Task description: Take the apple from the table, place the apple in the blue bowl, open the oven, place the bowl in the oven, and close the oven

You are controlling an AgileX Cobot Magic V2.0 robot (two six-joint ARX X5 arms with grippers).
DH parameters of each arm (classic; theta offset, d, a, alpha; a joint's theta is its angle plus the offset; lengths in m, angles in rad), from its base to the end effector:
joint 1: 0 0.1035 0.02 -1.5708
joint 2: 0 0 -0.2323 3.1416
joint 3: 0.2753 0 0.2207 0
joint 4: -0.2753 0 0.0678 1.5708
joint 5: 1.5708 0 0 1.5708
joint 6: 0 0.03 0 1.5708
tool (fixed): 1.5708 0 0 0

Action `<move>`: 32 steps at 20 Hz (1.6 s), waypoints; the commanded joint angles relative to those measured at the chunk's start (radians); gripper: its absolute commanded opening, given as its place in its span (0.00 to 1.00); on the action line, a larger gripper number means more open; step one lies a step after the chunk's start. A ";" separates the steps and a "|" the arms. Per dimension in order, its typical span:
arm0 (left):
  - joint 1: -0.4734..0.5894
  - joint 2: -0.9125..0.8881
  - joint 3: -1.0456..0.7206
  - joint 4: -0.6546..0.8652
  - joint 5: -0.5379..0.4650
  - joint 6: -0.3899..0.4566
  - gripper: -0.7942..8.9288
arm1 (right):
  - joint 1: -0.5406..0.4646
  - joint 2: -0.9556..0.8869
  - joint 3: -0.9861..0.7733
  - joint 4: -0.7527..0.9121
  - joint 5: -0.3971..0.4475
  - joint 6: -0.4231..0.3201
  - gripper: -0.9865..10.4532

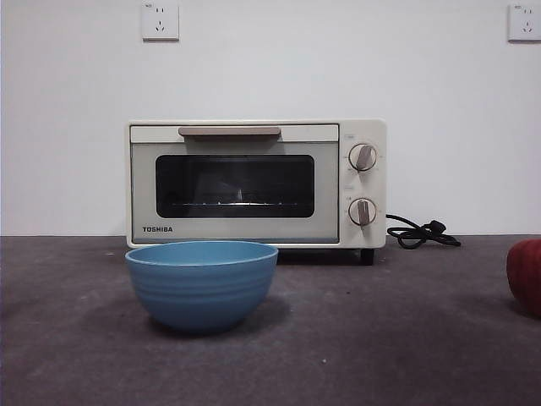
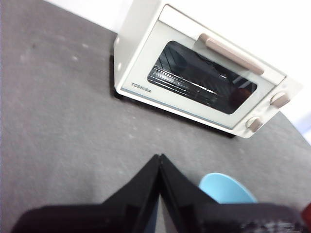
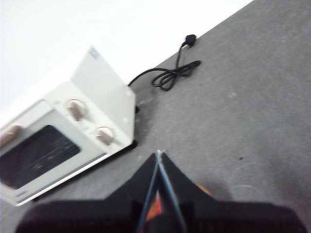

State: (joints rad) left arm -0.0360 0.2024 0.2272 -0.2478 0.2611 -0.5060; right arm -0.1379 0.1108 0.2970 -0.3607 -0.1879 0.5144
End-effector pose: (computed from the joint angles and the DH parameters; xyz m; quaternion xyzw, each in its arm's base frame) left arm 0.0973 -0.0113 0.1940 -0.2581 0.1439 -0.1147 0.9484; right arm 0.0825 -0.0058 0.2106 0.2670 0.0895 0.0022 0.9595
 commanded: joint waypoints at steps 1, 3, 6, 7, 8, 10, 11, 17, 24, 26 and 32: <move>-0.002 0.097 0.110 -0.102 0.009 -0.060 0.08 | 0.000 0.084 0.117 -0.068 -0.020 -0.021 0.08; -0.002 0.178 0.194 -0.182 0.009 -0.057 0.08 | 0.000 0.166 0.202 -0.139 -0.030 -0.076 0.08; -0.002 0.306 0.314 -0.278 0.011 -0.003 0.08 | 0.000 0.323 0.333 -0.280 -0.029 -0.179 0.08; -0.002 0.350 0.353 -0.306 0.013 0.024 0.08 | 0.000 0.384 0.377 -0.333 -0.029 -0.216 0.08; -0.002 0.392 0.393 -0.333 0.021 0.050 0.08 | 0.000 0.447 0.420 -0.383 -0.029 -0.249 0.08; -0.003 0.461 0.463 -0.380 0.056 0.114 0.08 | 0.000 0.557 0.497 -0.469 -0.030 -0.299 0.09; -0.003 0.489 0.492 -0.398 0.068 0.148 0.08 | 0.000 0.607 0.531 -0.502 -0.030 -0.314 0.09; -0.013 0.623 0.648 -0.527 0.080 0.302 0.08 | 0.001 0.874 0.705 -0.571 -0.074 -0.367 0.09; -0.018 0.658 0.658 -0.605 0.086 0.361 0.08 | 0.137 1.190 0.858 -0.684 0.017 -0.470 0.30; -0.018 0.661 0.658 -0.610 0.086 0.361 0.08 | 0.187 1.253 0.869 -0.682 0.040 -0.469 0.32; -0.018 0.667 0.658 -0.626 0.086 0.361 0.08 | 0.271 1.374 0.872 -0.653 0.143 -0.469 0.67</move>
State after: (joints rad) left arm -0.0517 0.8688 0.8883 -0.8719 0.3443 -0.1570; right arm 0.1322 1.4815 1.1660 -1.0130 -0.0494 0.0521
